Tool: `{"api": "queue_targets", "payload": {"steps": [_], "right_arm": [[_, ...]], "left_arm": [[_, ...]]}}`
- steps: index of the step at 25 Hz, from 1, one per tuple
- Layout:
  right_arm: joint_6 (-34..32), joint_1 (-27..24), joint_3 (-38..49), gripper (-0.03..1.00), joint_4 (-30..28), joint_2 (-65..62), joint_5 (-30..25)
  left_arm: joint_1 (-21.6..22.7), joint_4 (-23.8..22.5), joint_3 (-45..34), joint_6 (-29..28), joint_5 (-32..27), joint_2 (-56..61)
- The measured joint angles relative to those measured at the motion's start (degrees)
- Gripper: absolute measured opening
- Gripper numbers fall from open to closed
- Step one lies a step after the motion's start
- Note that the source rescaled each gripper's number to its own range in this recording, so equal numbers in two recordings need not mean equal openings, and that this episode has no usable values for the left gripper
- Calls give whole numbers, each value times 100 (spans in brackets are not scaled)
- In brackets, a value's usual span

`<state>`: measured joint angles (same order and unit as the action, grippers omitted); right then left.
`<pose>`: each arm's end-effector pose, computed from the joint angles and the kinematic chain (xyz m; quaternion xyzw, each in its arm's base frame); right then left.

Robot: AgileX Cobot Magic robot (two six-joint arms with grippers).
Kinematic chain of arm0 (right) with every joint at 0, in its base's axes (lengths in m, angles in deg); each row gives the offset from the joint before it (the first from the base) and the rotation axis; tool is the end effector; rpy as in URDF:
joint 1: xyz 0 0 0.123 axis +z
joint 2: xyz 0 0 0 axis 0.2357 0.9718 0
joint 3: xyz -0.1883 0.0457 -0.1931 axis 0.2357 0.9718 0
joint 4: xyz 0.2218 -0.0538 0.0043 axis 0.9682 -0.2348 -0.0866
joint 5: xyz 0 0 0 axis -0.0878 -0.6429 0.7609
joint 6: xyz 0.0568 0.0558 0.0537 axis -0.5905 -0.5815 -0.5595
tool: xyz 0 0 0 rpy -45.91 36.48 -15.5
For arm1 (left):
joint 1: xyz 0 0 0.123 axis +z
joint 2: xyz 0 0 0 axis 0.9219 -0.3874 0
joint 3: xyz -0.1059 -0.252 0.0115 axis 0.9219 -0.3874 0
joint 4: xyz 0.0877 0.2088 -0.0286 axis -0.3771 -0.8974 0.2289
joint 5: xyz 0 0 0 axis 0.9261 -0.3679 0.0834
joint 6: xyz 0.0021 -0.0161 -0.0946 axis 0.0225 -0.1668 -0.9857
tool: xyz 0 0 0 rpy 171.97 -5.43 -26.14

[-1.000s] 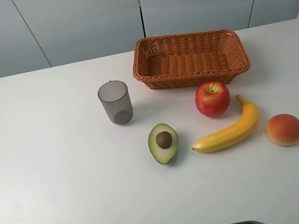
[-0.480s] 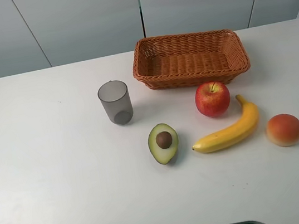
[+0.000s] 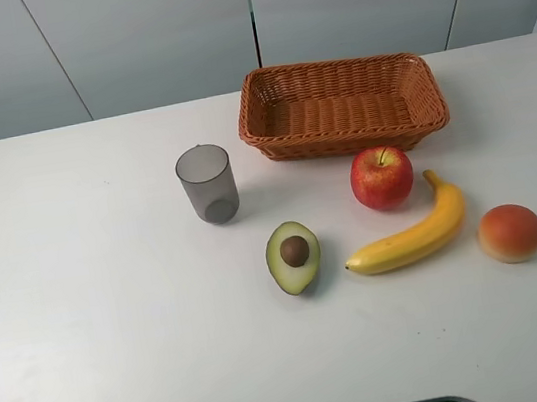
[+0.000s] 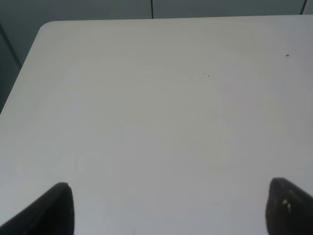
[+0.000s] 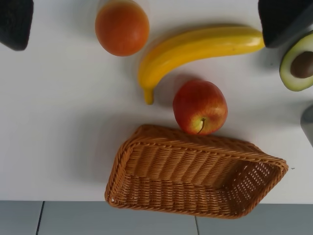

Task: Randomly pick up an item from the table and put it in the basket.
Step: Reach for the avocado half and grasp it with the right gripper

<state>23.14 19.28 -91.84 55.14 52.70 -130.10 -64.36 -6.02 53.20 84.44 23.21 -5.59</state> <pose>-0.0135 0.0067 0.2616 -0.0502 0.8578 0.0686 0.5069 -0.0122 0.0011 0.2646 -0.0296 0.8547 0.0177 0.5180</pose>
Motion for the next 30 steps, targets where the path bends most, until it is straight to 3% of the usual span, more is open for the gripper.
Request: {"api": "queue_targets", "payload": {"steps": [11,30], "right_arm": [[-66,0,-38,100,-21,210,-75],[-66,0,-1961,100,-43,4623,-188]], "left_arm": [[0,0,0,0,0,0],[0,0,0,0,0,0]]}}
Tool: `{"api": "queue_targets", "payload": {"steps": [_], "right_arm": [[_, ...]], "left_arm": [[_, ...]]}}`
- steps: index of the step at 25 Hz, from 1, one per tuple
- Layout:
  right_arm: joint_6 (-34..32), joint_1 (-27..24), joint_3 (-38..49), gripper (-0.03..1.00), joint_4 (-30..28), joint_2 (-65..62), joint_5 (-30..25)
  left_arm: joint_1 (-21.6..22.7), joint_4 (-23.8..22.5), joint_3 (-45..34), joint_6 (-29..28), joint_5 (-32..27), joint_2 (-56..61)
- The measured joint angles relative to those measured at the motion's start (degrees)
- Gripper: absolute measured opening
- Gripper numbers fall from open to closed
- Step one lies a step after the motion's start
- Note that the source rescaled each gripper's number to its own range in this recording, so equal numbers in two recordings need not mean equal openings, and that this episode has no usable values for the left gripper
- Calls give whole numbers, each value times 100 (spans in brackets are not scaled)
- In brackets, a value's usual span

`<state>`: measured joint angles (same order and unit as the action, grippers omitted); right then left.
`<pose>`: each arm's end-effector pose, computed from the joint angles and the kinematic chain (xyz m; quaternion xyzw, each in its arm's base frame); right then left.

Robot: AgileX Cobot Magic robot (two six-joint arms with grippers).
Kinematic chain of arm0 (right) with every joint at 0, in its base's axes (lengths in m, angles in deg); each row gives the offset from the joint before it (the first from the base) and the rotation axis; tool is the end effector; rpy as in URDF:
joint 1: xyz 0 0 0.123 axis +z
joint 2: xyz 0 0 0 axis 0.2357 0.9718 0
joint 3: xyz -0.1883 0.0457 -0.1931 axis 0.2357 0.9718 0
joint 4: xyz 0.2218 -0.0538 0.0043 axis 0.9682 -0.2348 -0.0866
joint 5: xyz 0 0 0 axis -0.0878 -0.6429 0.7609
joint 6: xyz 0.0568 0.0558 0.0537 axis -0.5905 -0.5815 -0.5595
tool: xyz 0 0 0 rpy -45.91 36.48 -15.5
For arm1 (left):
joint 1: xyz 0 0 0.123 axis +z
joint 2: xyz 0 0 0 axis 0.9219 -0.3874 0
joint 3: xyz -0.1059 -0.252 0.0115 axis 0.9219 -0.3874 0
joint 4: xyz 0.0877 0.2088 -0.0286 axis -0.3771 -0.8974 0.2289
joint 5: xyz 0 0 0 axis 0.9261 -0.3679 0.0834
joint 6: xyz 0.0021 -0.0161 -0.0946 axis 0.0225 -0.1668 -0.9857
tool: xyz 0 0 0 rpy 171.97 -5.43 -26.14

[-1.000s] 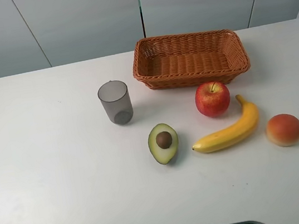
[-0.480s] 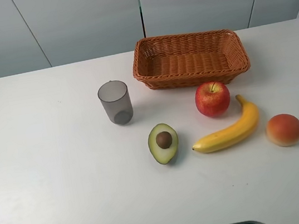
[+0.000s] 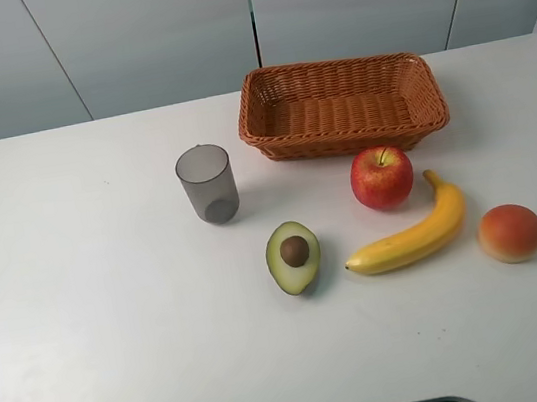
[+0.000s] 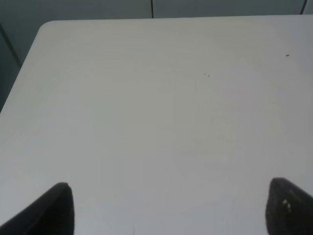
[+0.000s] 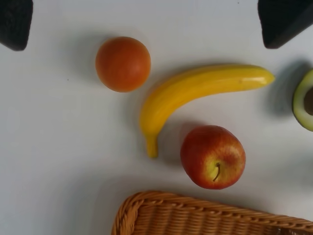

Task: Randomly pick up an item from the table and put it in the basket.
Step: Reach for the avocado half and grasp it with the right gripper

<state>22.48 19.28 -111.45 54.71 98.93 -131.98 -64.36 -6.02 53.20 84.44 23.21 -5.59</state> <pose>0.1118 0.0186 0.3176 -0.0407 0.9576 0.0562 0.2798 -0.0122 0.0011 0.2646 -0.0296 0.8547 0.0177 0.5180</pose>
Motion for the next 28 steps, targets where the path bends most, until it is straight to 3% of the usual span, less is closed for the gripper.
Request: {"api": "queue_targets", "payload": {"steps": [3,11,21,28], "right_arm": [[0,211,-178,100,15,524,24],[-465,1333,-234,100,79,1477,250],[-534,2766,-247,100,46,2735,629],[-534,2985,-247,100,104,3694,1074]], "left_arm": [[0,0,0,0,0,0],[0,0,0,-21,0,0],[0,0,0,-21,0,0],[0,0,0,-21,0,0]]}}
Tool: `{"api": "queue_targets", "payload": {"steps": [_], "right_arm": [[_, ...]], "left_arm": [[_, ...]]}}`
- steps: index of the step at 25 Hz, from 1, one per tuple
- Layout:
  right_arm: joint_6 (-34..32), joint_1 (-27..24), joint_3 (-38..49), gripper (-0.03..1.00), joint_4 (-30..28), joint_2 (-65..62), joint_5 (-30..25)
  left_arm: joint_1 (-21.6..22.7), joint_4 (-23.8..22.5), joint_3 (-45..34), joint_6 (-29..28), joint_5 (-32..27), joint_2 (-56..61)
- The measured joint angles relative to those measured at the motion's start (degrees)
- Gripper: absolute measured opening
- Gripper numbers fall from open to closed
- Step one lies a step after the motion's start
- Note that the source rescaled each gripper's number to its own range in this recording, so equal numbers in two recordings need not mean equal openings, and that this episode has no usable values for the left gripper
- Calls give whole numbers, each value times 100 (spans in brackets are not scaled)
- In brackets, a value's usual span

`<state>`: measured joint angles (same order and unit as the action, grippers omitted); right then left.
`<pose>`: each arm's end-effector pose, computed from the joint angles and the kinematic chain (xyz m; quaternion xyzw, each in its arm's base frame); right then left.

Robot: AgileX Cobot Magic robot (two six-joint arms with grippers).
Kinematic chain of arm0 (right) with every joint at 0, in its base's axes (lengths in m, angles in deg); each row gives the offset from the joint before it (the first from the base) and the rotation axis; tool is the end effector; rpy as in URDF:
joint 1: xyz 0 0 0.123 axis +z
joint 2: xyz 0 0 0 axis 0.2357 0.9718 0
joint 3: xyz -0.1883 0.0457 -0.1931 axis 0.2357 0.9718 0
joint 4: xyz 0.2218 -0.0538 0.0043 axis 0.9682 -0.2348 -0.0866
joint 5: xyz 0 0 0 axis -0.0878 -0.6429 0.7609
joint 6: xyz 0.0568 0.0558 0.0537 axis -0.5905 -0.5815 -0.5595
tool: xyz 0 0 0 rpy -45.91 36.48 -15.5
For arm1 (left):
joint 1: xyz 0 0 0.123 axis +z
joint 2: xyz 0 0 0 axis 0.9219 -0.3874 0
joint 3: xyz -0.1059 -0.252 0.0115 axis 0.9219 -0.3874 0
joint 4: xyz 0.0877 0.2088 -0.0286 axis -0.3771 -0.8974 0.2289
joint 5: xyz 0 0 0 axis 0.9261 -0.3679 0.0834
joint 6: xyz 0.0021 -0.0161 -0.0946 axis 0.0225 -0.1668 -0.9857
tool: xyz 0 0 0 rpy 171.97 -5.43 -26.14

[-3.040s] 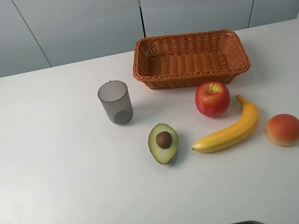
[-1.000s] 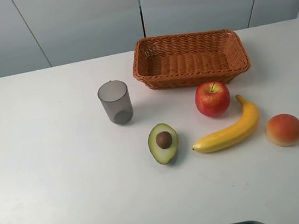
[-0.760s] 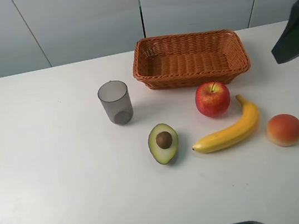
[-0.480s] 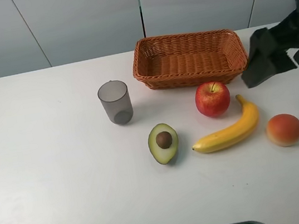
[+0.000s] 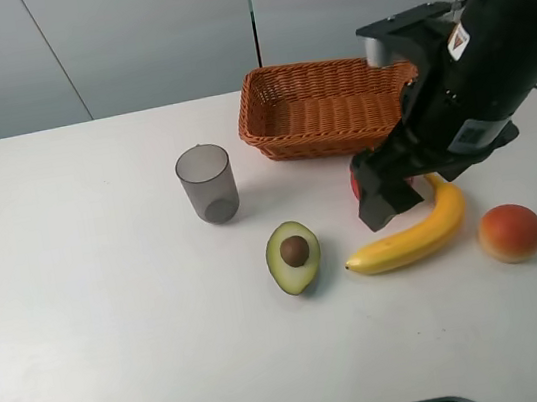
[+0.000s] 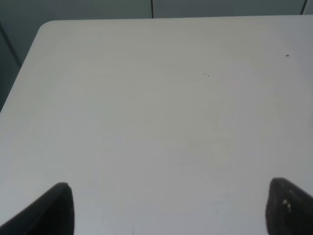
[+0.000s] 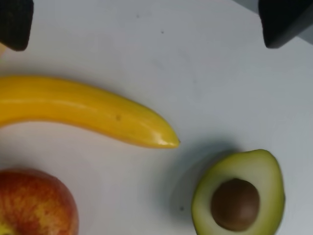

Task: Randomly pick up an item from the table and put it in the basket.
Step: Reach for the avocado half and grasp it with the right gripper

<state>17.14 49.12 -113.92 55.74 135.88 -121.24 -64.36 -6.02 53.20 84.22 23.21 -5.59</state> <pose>0.1852 0.1419 0.2207 -0.2328 0.9683 0.0690 0.0586 -0.0122 0.0011 0.2646 -0.0313 0.8546 0.0167 0.5180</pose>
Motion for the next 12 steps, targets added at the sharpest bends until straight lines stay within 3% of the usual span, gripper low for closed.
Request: {"api": "queue_targets", "payload": {"steps": [12], "right_arm": [[-49,310,-485,100,337,971,137]], "left_arm": [[0,0,0,0,0,0]]}}
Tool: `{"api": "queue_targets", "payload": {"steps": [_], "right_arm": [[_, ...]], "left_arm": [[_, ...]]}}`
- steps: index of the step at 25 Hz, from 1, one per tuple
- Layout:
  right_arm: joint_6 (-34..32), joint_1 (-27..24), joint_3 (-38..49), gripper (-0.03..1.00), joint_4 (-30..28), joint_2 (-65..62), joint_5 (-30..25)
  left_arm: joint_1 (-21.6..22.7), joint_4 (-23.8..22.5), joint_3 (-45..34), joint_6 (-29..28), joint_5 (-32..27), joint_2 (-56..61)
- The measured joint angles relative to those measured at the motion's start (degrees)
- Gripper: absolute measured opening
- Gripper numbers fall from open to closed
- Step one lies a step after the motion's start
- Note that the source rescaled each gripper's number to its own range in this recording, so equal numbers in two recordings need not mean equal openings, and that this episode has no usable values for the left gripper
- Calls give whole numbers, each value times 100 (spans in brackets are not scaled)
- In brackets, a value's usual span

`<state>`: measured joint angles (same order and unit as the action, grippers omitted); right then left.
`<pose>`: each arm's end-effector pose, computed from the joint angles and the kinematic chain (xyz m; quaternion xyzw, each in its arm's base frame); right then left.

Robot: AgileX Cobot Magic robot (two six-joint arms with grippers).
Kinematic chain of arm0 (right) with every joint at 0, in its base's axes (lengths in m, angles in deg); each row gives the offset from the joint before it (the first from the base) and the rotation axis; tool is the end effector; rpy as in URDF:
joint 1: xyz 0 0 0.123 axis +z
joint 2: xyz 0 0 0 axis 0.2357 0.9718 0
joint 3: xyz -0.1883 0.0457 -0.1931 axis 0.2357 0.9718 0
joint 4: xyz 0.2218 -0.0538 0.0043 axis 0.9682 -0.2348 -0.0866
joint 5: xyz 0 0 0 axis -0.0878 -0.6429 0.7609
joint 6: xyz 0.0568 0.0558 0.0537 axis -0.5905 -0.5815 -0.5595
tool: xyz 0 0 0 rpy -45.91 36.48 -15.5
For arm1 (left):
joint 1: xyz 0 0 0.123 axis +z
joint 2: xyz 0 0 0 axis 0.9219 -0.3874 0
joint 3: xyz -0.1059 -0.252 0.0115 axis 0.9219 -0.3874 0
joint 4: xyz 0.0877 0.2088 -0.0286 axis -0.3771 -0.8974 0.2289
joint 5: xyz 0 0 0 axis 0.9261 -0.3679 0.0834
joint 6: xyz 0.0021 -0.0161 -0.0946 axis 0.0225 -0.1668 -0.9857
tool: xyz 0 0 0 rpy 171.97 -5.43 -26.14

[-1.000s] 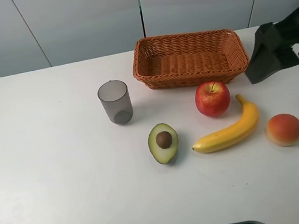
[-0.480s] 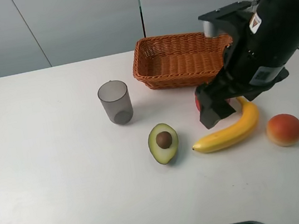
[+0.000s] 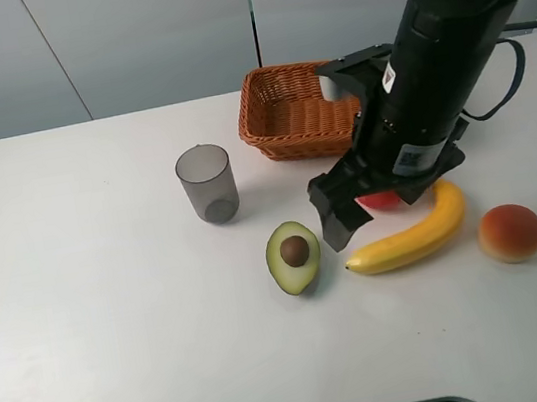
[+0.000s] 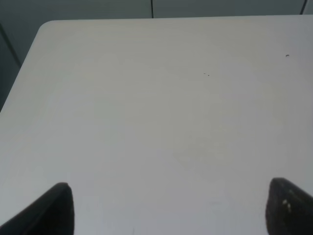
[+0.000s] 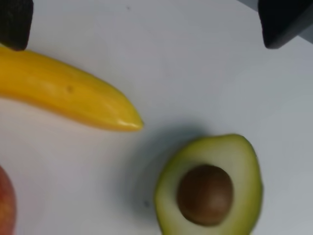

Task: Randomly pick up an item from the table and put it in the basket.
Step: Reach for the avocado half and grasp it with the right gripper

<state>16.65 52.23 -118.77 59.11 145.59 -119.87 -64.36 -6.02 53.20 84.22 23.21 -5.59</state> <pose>0.2003 0.1757 0.1979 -0.2367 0.9681 0.0803 0.0197 -0.0122 0.0011 0.2646 -0.0313 0.8546 0.0167 0.5180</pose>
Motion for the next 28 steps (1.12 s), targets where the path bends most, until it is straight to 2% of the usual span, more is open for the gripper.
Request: {"api": "queue_targets", "payload": {"steps": [7,12,19,28], "right_arm": [[-840,415,-763,100,36,853,45],[-1622,597,-1055,100,-132,1350,437],[-2732,644,-1087,100,-876,1756,667],[-3587,667,-1119,100,-931,1805,1281]], "left_arm": [[0,0,0,0,0,0],[0,0,0,0,0,0],[0,0,0,0,0,0],[0,0,0,0,0,0]]}}
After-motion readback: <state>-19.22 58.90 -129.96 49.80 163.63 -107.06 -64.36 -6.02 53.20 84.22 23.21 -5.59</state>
